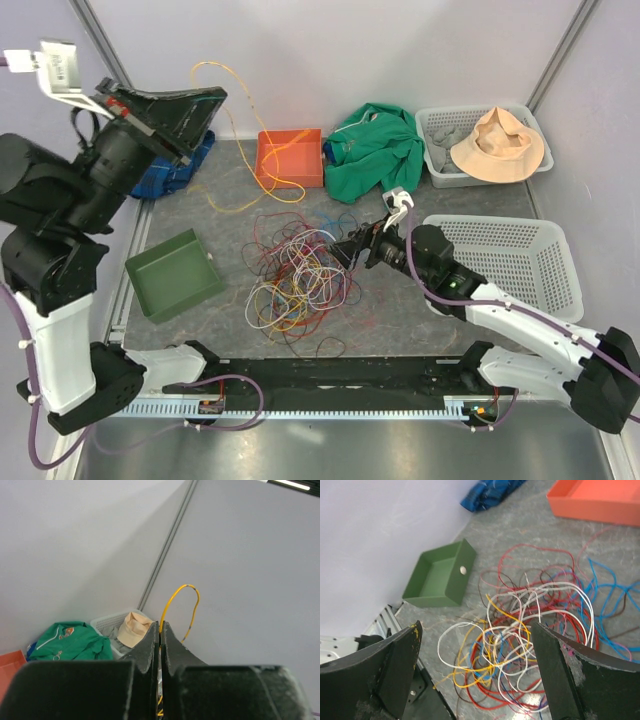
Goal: Untangle the cables
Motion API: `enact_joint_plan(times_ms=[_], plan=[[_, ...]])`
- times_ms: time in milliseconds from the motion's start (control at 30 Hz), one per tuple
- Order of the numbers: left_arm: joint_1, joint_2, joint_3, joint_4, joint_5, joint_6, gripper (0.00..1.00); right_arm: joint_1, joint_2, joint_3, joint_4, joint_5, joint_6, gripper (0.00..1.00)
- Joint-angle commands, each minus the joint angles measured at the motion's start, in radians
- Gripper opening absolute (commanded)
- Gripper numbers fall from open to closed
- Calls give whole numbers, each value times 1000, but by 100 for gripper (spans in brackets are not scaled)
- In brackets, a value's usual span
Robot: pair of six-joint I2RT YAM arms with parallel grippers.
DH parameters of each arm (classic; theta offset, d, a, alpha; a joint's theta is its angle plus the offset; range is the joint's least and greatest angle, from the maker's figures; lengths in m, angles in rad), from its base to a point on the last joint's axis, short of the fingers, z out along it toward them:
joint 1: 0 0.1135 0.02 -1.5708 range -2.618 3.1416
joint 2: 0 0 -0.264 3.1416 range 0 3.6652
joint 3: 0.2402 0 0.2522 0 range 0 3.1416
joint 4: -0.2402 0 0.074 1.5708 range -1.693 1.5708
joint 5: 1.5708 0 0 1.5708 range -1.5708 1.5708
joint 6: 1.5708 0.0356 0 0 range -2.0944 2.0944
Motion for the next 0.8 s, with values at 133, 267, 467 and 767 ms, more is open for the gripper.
enact_joint_plan(times_ms=[133, 267, 467, 767], plan=[[0, -6, -249, -50, -156, 65, 2, 17, 6, -52, 9, 16, -5, 98], [2, -72, -423, -93, -383, 85, 2, 17, -68, -92, -49, 47, -8, 98], [17, -195, -679, -217, -771, -91, 2, 17, -198, -127, -141, 81, -13, 98], [104, -378, -906, -392, -950, -336, 2, 16, -254, -159, -169, 68, -8, 98]])
